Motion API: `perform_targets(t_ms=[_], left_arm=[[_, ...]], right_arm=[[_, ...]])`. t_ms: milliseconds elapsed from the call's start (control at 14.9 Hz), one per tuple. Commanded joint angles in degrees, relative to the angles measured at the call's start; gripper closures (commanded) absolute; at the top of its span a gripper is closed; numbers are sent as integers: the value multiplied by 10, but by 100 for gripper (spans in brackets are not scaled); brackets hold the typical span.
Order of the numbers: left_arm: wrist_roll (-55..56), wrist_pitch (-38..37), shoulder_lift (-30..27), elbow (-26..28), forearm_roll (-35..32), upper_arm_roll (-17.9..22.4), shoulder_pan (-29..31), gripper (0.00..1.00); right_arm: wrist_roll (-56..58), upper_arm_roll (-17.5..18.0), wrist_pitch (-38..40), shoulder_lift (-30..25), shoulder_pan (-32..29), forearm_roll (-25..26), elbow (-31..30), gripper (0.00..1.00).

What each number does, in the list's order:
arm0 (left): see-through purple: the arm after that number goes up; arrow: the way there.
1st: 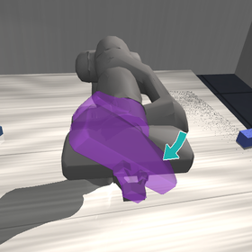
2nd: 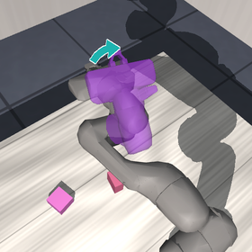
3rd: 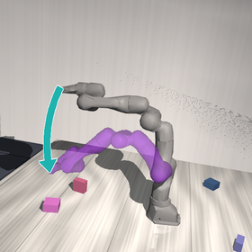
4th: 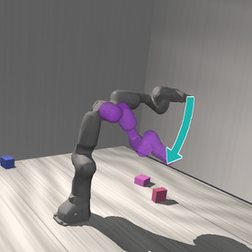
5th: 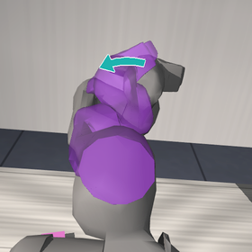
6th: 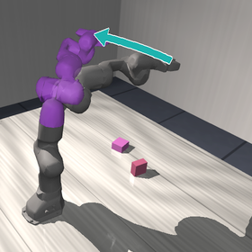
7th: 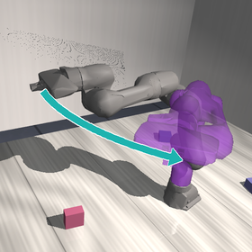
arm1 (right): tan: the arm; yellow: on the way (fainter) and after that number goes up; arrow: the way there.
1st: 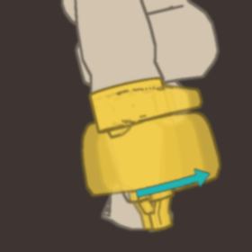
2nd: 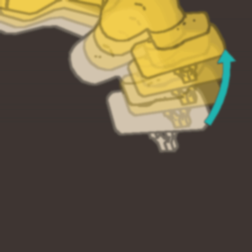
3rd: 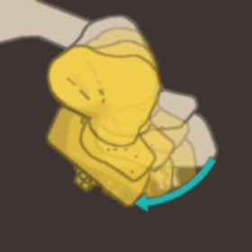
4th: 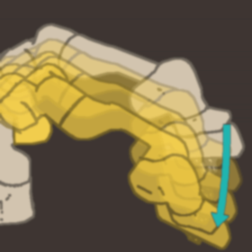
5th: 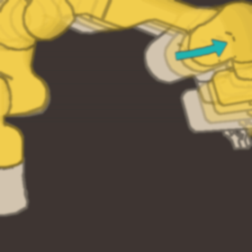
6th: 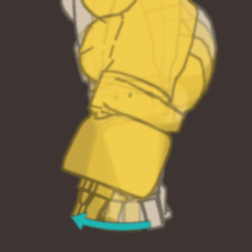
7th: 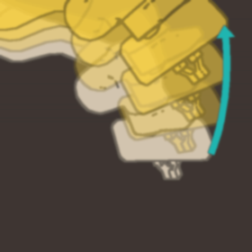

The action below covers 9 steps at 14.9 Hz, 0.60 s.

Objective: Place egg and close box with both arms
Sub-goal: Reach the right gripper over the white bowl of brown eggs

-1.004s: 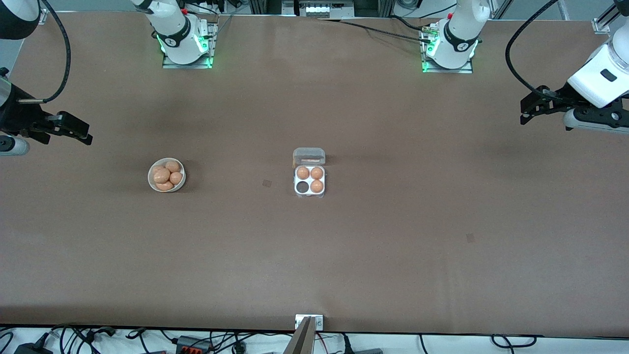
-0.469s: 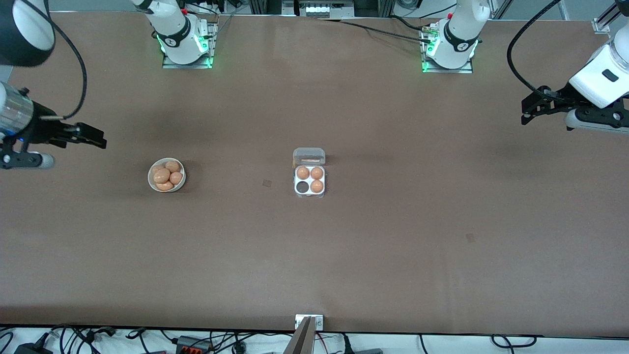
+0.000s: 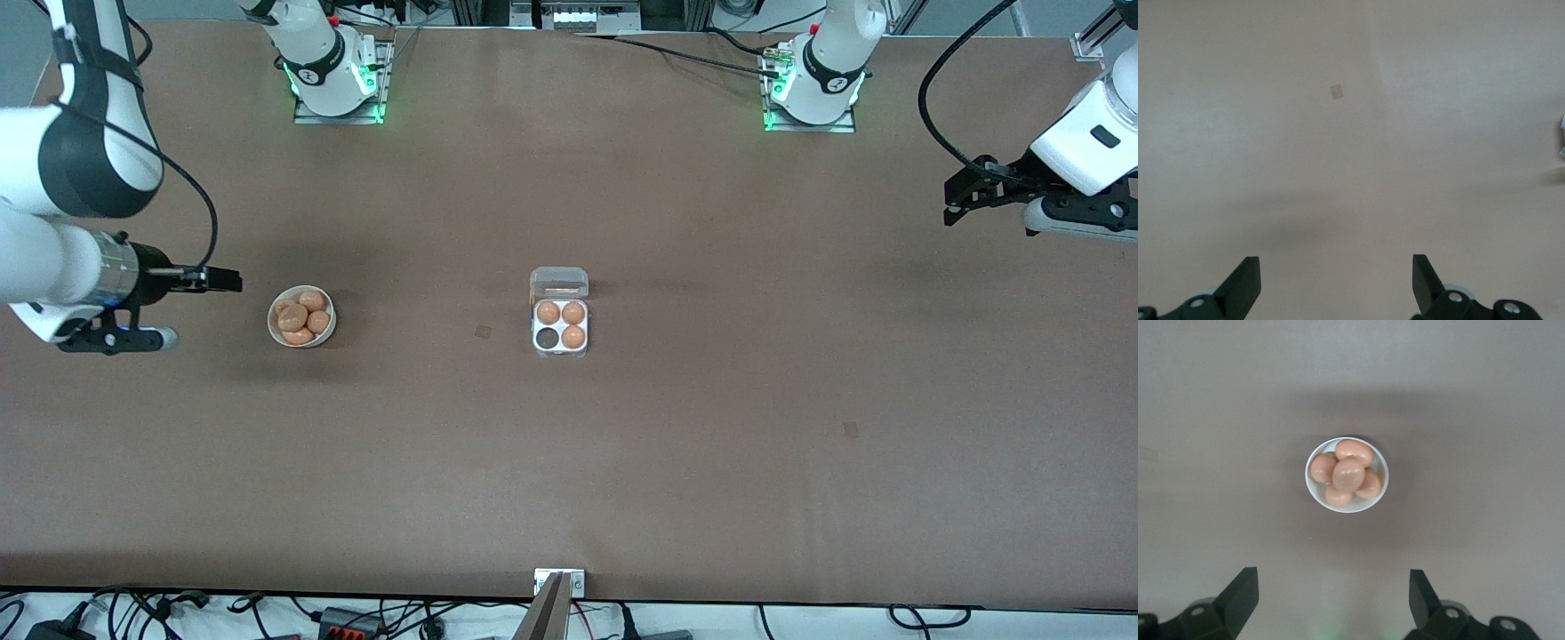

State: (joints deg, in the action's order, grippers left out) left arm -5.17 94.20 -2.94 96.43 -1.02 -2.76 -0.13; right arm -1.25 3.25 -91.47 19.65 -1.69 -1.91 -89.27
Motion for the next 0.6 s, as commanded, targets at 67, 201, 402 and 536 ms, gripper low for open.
perform_targets(t_ms=[67, 201, 402, 536], left_arm=[[-8, -12, 7, -17, -5, 0, 1, 0], [-8, -13, 7, -17, -5, 0, 2, 0], [-7, -13, 7, -17, -5, 0, 1, 0], [-9, -13, 7, -17, -5, 0, 1, 0]], right_arm=[[5, 1, 8, 60, -4, -31, 13, 0], [5, -1, 3, 93, -6, -29, 15, 0], [5, -3, -3, 129, -7, -29, 16, 0], [5, -3, -3, 146, -7, -28, 16, 0]])
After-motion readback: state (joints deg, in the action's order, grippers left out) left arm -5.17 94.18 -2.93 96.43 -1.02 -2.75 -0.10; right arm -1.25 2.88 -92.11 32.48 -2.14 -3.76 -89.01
